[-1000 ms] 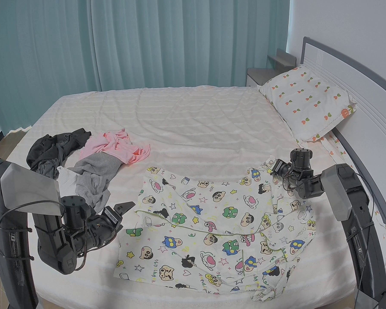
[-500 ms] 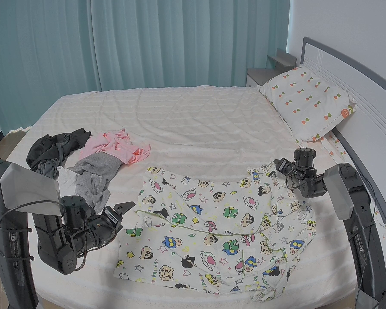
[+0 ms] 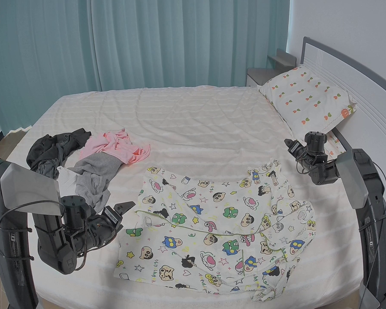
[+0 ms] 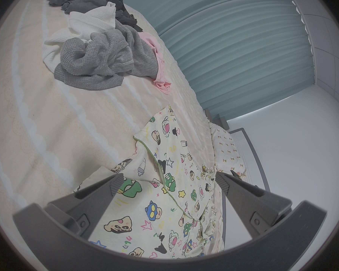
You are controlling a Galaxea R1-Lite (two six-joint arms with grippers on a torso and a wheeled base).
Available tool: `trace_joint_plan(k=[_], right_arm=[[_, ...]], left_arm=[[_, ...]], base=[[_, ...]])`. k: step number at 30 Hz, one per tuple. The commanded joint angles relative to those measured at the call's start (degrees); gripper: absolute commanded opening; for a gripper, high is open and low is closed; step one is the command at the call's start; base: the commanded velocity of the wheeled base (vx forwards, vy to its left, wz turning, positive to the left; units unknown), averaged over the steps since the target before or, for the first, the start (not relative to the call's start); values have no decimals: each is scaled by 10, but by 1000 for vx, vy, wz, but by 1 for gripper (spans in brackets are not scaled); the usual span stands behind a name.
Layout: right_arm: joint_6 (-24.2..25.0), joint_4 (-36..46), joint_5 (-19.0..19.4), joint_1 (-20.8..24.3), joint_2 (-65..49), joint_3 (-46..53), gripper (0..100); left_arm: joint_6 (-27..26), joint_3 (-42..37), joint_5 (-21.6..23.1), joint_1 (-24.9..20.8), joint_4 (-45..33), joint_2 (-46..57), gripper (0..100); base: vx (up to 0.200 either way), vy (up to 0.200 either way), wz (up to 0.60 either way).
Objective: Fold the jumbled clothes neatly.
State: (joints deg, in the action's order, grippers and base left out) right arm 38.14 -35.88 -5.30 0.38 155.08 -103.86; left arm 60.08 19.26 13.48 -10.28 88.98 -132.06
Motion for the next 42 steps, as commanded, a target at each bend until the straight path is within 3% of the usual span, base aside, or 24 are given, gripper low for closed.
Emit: trace_joint_plan(k=[1,10,12,14,18,22,28,36,39,41,42], right_arm=[[15,-169,56,31,-237,452,100],[44,-405,64,132,-325,849,100],[47,-438,68,134,-323,882,100],[58,-536,86,129,-290,963,100],[73,-537,112,109,-248,995,100],[67,-537,137,107,-236,1003,100],[4,-537,140,118,-244,1039,100],[-3,-536,139,127,-241,1039,100],[-5,-537,139,164,-239,1036,100],[-5,-537,139,164,-239,1036,100],[9,-536,139,190,-241,979,100]], left_arm=[[4,-27,3,-7,3,17,100],[4,-84,8,-12,10,62,100],[4,-87,9,-12,10,65,100],[2,-91,10,-13,10,62,100],[-2,-90,14,-13,10,58,100],[-48,-90,15,-10,7,47,100],[-73,-85,15,-11,8,20,100],[-111,-76,11,-11,10,-18,100],[-112,-74,10,-13,10,-19,100],[-112,-74,10,-13,10,-19,100],[-110,-73,11,-13,10,-18,100]], base=[[-200,0,0],[-200,0,0],[-200,0,0],[-200,0,0],[-200,0,0],[-200,0,0],[-200,0,0],[-50,0,0],[0,0,0],[0,0,0],[0,0,0]])
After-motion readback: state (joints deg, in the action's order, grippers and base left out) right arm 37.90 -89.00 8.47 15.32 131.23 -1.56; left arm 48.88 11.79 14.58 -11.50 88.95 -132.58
